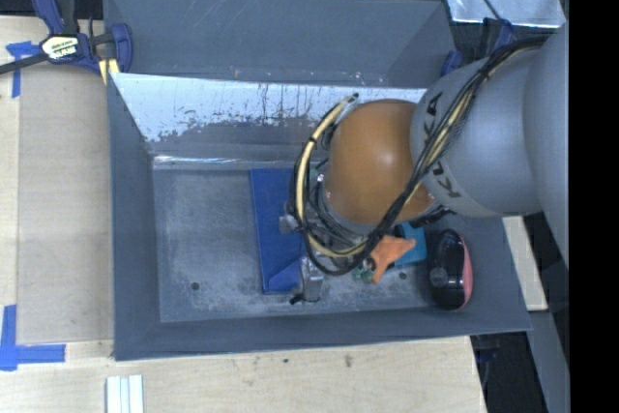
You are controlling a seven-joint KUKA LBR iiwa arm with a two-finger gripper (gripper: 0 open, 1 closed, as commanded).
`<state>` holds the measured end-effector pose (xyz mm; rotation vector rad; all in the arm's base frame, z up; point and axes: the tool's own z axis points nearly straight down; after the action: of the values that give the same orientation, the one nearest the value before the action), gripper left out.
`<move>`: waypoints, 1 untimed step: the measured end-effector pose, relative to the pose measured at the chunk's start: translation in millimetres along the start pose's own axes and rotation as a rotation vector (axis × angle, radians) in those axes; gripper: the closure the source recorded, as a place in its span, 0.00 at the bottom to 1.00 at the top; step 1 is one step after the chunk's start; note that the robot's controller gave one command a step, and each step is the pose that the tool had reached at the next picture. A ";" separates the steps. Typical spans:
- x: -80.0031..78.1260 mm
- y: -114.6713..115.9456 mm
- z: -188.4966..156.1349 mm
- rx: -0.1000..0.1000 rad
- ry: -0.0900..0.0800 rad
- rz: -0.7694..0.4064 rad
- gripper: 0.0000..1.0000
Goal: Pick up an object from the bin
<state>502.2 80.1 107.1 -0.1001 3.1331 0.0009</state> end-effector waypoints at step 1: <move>-0.4 2.3 40.5 0.000 0.005 -0.015 0.00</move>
Offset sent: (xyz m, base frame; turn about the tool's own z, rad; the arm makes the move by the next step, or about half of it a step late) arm 0.0081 -0.0039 -0.0071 0.0916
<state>502.8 82.4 66.6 -0.1242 3.1375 0.0009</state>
